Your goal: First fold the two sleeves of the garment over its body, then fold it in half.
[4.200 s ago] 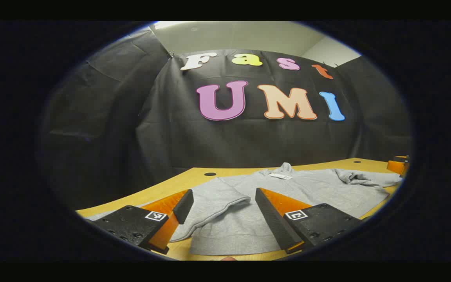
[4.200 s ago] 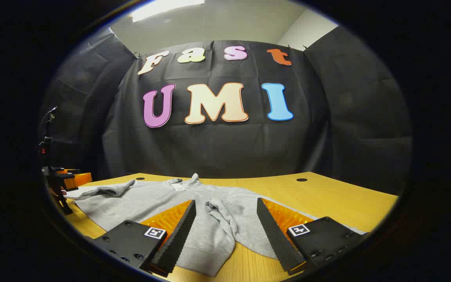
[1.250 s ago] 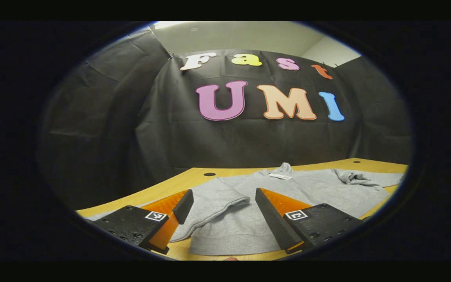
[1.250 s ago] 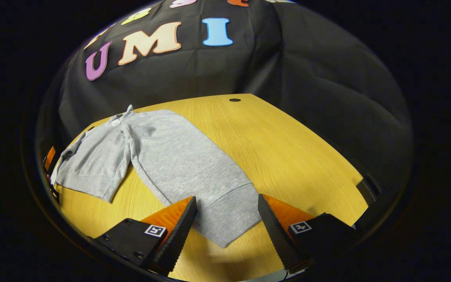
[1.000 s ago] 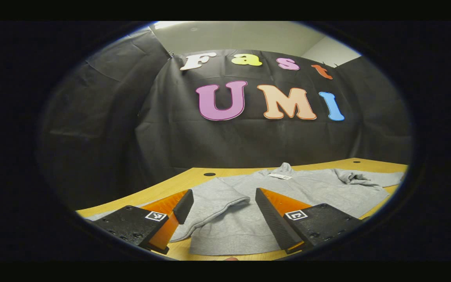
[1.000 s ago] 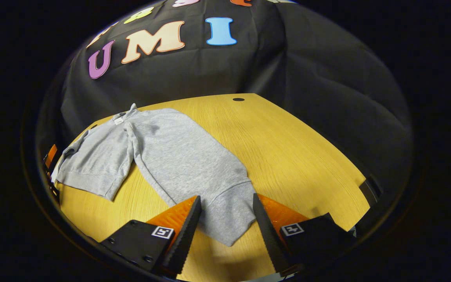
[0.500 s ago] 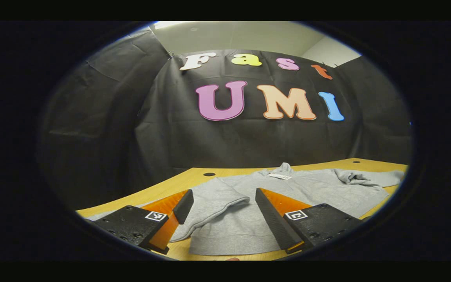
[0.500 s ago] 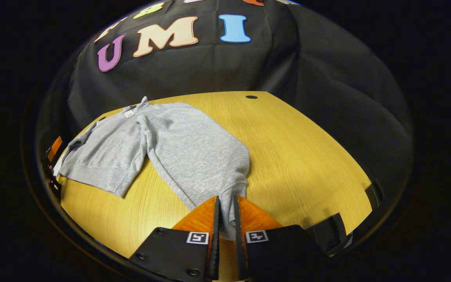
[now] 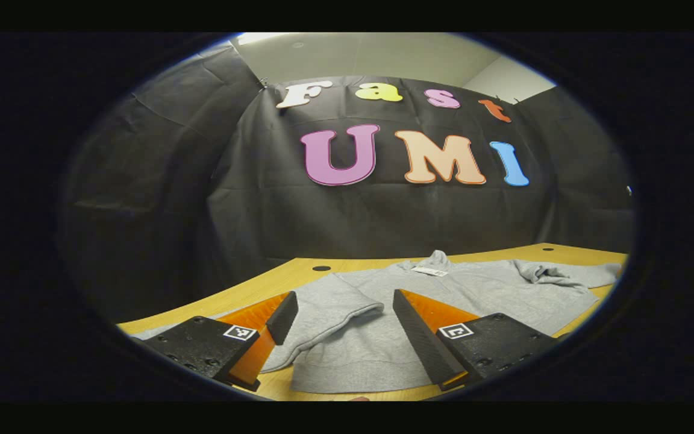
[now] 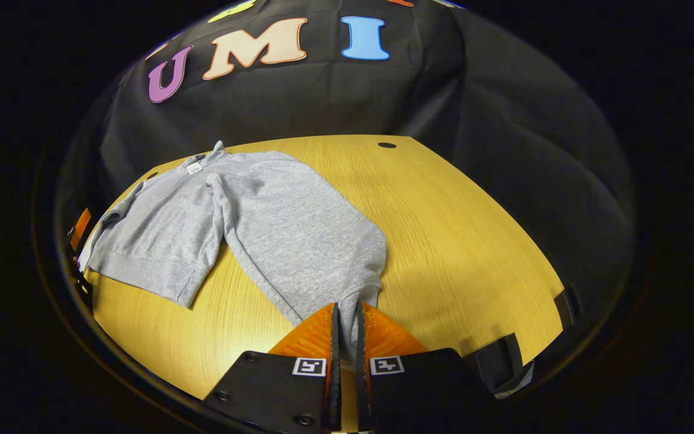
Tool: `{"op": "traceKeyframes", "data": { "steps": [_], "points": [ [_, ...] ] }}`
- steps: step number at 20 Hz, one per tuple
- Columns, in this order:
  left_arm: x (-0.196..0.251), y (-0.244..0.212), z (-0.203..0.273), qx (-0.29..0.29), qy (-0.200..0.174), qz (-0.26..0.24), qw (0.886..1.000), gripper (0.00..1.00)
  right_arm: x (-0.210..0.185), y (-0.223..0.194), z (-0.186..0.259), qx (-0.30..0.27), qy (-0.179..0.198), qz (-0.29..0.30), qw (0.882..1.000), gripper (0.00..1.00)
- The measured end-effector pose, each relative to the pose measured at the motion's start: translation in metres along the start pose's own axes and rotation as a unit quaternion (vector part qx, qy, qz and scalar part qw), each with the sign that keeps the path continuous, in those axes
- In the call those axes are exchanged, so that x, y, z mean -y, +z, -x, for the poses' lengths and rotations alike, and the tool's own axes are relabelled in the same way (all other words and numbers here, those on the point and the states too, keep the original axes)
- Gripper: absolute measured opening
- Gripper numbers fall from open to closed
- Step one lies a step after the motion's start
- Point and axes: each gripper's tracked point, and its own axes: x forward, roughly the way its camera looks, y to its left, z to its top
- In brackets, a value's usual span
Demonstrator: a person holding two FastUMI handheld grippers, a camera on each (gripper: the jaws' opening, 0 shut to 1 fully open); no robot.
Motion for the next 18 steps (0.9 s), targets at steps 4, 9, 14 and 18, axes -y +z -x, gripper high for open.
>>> {"op": "traceKeyframes", "data": {
  "steps": [4,9,14,18],
  "points": [
    [0.001,0.001,-0.002,0.000,0.000,0.000,1.000,0.94,-0.008,0.041,0.003,0.028,0.010,-0.003,1.000,0.12],
    [0.001,0.001,-0.006,0.000,-0.001,0.000,1.000,0.94,-0.043,0.118,0.000,0.084,0.029,0.030,0.996,0.12],
    [-0.001,0.002,-0.007,-0.001,-0.002,0.000,1.000,0.94,-0.123,0.181,-0.012,0.127,0.089,0.054,0.986,0.12],
    [-0.001,0.003,-0.005,-0.001,-0.004,0.000,1.000,0.94,-0.194,0.216,-0.025,0.146,0.131,0.074,0.978,0.12]
  ]
}}
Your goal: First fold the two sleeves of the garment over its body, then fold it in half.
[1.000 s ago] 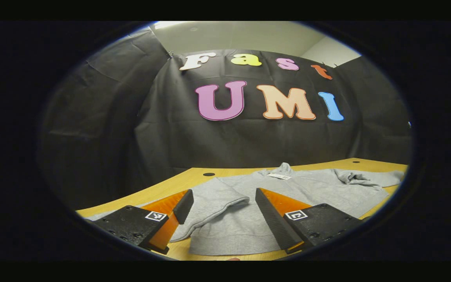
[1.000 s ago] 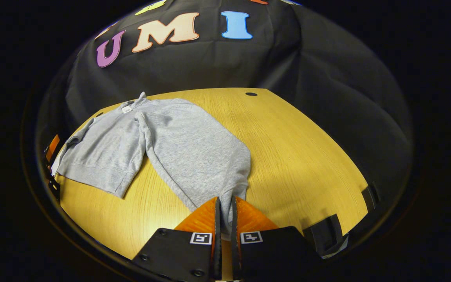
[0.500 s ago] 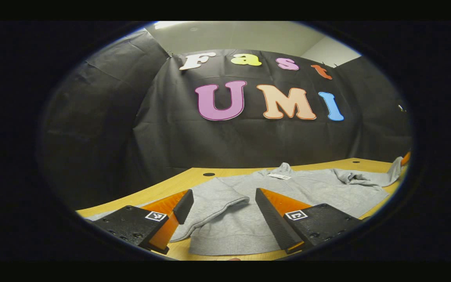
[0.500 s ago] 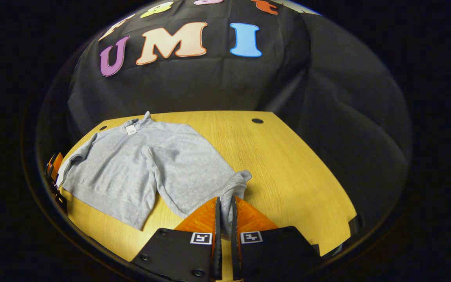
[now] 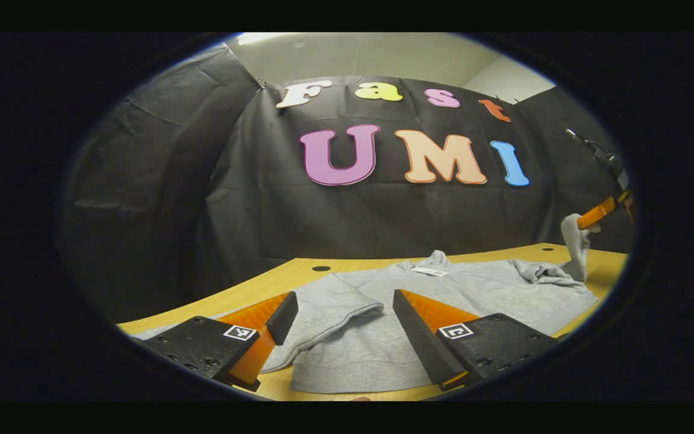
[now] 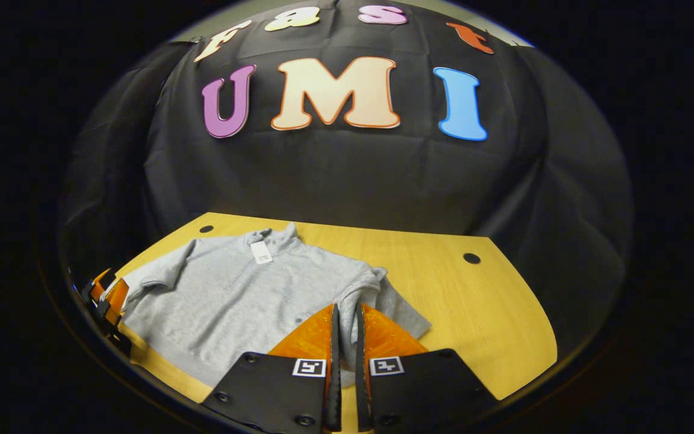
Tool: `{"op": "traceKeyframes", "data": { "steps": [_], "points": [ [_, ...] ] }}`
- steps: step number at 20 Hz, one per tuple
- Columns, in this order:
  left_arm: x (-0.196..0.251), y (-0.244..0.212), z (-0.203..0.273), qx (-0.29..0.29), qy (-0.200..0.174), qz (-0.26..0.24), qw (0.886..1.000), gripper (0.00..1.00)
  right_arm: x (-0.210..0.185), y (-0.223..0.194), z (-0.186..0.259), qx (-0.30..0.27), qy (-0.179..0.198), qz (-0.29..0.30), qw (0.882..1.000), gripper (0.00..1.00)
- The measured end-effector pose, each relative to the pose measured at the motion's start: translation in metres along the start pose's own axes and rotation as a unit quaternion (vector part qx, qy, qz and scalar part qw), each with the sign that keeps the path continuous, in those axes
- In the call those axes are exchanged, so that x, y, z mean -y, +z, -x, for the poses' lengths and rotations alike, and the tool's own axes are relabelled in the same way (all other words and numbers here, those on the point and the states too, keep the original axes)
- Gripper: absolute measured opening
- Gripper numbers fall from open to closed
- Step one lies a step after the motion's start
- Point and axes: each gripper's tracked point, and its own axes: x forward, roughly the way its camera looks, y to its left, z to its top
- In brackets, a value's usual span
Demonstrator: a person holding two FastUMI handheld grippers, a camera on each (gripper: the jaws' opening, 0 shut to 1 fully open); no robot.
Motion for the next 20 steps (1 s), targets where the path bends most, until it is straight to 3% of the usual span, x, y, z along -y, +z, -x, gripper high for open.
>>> {"op": "traceKeyframes", "data": {
  "steps": [12,20],
  "points": [
    [0.002,0.000,0.006,-0.001,-0.005,0.001,1.000,0.94,-0.190,0.055,-0.089,0.021,0.113,0.039,0.993,0.12],
    [0.002,-0.001,0.005,-0.002,-0.005,0.001,1.000,0.94,-0.319,0.061,-0.143,0.027,0.175,0.032,0.984,0.11]
  ]
}}
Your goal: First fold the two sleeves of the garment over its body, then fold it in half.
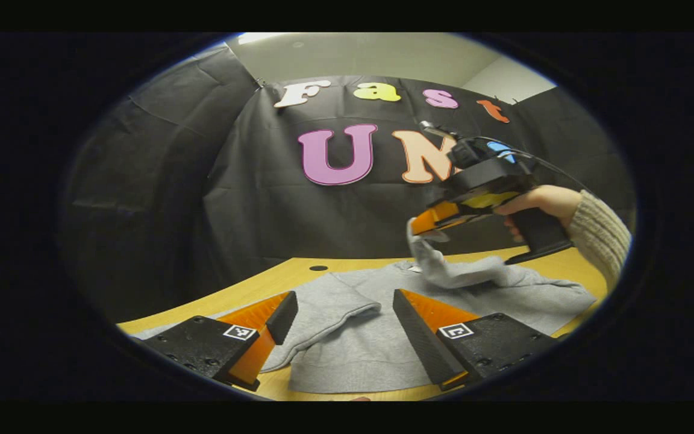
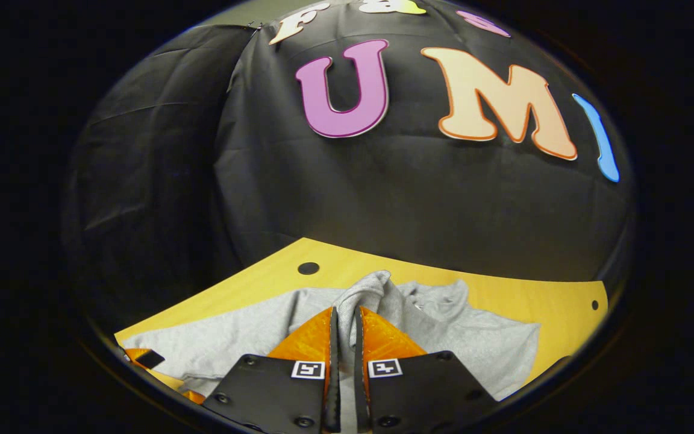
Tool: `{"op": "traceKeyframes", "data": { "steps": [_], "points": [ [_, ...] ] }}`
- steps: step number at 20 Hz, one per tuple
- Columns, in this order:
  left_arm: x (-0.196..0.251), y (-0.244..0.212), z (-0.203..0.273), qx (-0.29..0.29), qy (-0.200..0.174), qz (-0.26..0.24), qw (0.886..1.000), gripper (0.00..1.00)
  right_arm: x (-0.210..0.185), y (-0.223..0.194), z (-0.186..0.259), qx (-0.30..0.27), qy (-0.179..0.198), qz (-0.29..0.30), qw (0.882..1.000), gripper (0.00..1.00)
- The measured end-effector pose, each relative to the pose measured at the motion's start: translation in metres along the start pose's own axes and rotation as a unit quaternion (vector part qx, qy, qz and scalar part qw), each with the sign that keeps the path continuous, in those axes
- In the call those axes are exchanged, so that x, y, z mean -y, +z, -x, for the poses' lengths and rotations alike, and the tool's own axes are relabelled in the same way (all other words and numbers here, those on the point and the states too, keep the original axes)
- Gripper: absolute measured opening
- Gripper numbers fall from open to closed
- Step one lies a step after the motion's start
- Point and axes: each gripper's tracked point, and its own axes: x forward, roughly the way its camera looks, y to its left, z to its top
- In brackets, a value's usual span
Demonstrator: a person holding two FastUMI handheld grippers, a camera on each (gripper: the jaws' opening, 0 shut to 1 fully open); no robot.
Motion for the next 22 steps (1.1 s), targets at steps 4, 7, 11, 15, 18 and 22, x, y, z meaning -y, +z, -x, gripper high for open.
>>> {"op": "traceKeyframes", "data": {
  "steps": [4,7,11,15,18,22],
  "points": [
    [-0.001,0.000,-0.001,0.000,0.000,0.000,1.000,0.94,-0.042,-0.026,-0.036,-0.022,0.031,-0.020,0.999,0.12],
    [-0.001,0.000,-0.001,-0.001,0.000,0.000,1.000,0.94,-0.046,-0.038,-0.043,-0.034,0.031,-0.039,0.998,0.13],
    [-0.001,0.002,0.000,-0.001,0.000,0.000,1.000,0.94,-0.054,-0.044,-0.048,-0.041,0.050,-0.054,0.996,0.19],
    [-0.002,0.002,0.000,-0.001,0.000,0.000,1.000,0.94,-0.070,-0.032,-0.040,-0.022,0.073,-0.039,0.996,0.65],
    [-0.001,0.001,0.001,-0.001,0.000,-0.001,1.000,0.94,-0.067,-0.025,-0.022,-0.009,0.072,-0.003,0.997,1.00],
    [-0.002,0.002,0.001,-0.001,0.002,-0.001,1.000,0.94,-0.050,-0.020,0.022,0.014,0.071,-0.008,0.997,1.00]
  ]
}}
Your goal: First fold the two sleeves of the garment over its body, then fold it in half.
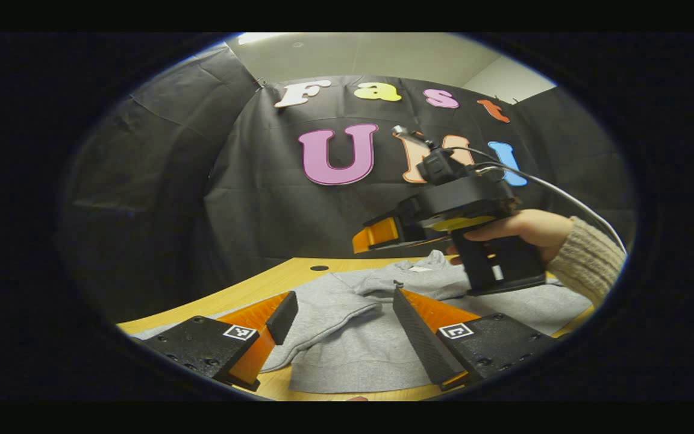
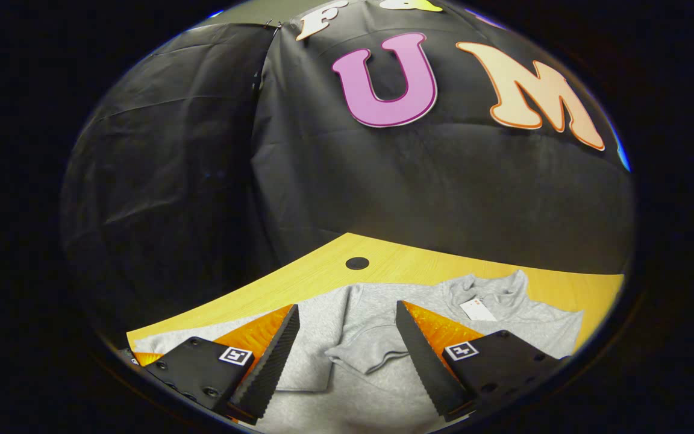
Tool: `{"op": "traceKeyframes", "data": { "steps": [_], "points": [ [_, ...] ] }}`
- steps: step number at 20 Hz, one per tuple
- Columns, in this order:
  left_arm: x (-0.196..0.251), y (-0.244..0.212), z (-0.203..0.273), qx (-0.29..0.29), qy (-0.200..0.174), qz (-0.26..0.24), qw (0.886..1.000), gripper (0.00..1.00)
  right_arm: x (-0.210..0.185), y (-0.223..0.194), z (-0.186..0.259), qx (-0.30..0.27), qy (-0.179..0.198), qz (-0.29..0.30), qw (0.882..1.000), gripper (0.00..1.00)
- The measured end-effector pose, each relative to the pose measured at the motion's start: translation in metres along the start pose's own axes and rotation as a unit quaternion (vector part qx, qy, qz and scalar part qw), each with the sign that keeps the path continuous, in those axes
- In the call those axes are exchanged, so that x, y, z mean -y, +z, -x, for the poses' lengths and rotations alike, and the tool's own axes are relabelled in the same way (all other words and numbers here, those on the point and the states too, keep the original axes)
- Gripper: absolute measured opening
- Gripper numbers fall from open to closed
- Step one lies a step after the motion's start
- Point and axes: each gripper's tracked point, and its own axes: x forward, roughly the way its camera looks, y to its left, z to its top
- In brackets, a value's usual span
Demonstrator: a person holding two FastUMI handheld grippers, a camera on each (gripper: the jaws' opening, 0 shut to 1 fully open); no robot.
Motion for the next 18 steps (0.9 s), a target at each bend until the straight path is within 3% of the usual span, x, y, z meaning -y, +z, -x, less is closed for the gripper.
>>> {"op": "traceKeyframes", "data": {
  "steps": [10,14,18],
  "points": [
    [-0.001,-0.003,-0.001,-0.007,-0.006,-0.012,1.000,0.94,0.052,-0.024,0.136,0.053,-0.037,0.025,0.998,1.00],
    [-0.012,-0.015,-0.002,-0.045,-0.006,-0.025,0.999,0.94,0.085,-0.040,0.179,0.070,-0.074,0.023,0.995,1.00],
    [-0.050,-0.028,0.016,-0.100,0.007,-0.032,0.994,0.93,0.115,-0.055,0.215,0.076,-0.111,0.029,0.990,0.99]
  ]
}}
